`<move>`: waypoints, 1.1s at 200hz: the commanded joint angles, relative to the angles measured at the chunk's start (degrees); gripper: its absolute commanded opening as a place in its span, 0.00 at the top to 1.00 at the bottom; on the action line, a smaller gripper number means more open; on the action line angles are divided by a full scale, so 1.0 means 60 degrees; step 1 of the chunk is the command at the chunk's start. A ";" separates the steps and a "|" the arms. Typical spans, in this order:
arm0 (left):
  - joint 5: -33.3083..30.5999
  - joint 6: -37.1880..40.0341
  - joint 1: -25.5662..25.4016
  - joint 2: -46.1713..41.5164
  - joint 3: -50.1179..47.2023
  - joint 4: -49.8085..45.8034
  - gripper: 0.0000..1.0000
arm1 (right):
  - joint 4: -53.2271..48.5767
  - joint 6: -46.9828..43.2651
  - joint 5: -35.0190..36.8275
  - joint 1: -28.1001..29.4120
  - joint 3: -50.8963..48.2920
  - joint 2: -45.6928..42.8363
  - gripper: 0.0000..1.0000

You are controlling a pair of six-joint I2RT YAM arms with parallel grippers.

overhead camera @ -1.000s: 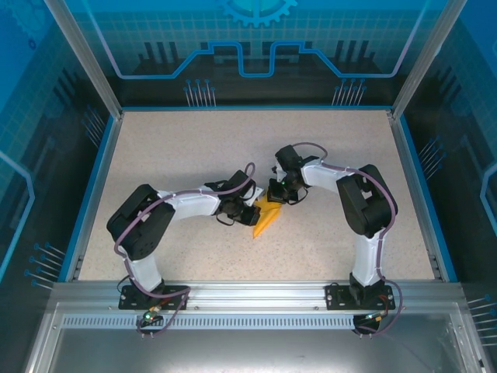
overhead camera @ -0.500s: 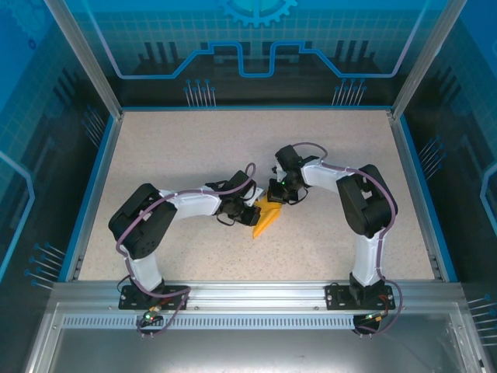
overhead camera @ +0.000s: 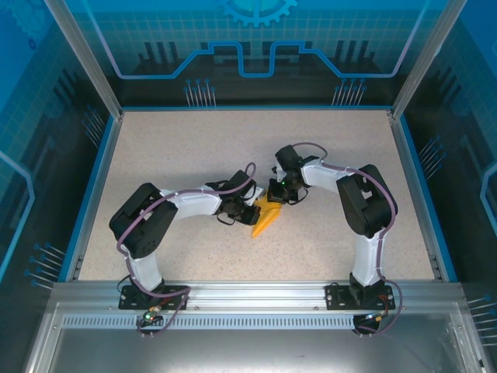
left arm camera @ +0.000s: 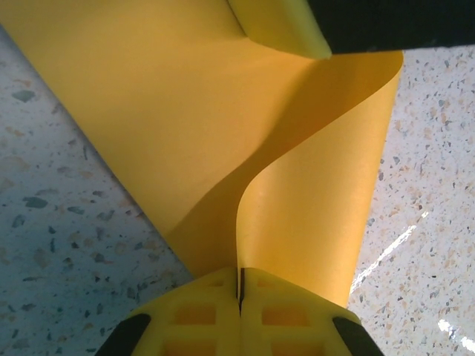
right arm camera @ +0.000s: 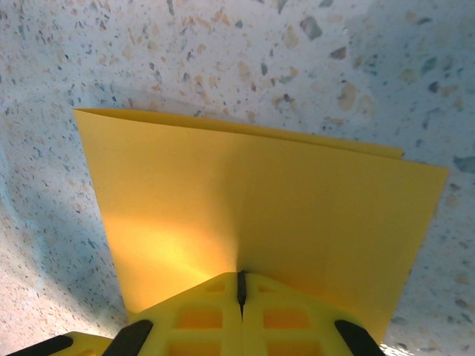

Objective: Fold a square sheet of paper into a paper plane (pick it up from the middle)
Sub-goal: Third fold the triangle at the center of the table.

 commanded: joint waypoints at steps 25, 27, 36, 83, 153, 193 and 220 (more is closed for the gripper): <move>0.0170 0.0205 0.0074 0.0295 -0.0160 -0.0086 1.00 | -0.0333 0.0174 -0.0329 0.0086 0.0159 -0.0357 0.95; 0.0179 0.0226 0.0075 0.0295 -0.0157 -0.0095 1.00 | -0.0327 0.0180 -0.0334 0.0070 0.0165 -0.0418 0.94; 0.0202 0.0278 0.0074 0.0308 -0.0153 -0.0125 1.00 | -0.0312 0.0225 -0.0354 0.0010 0.0170 -0.0657 0.93; 0.0366 0.0334 0.0074 0.0297 -0.0156 -0.0142 1.00 | 0.0508 0.0838 -0.0599 -0.0415 -0.0897 -0.2470 0.89; 0.0339 0.0227 0.0082 0.0259 -0.0116 -0.0155 1.00 | 0.3766 0.3259 -0.0937 0.0600 -0.4699 -0.4313 0.96; 0.0498 0.0190 0.0071 0.0367 -0.0022 -0.0123 1.00 | 0.5114 0.4201 -0.0945 0.1466 -0.5235 -0.4082 0.96; 0.0529 0.0189 0.0067 0.0398 0.0037 -0.0155 1.00 | 0.5674 0.4767 -0.0731 0.1876 -0.5179 -0.3674 0.96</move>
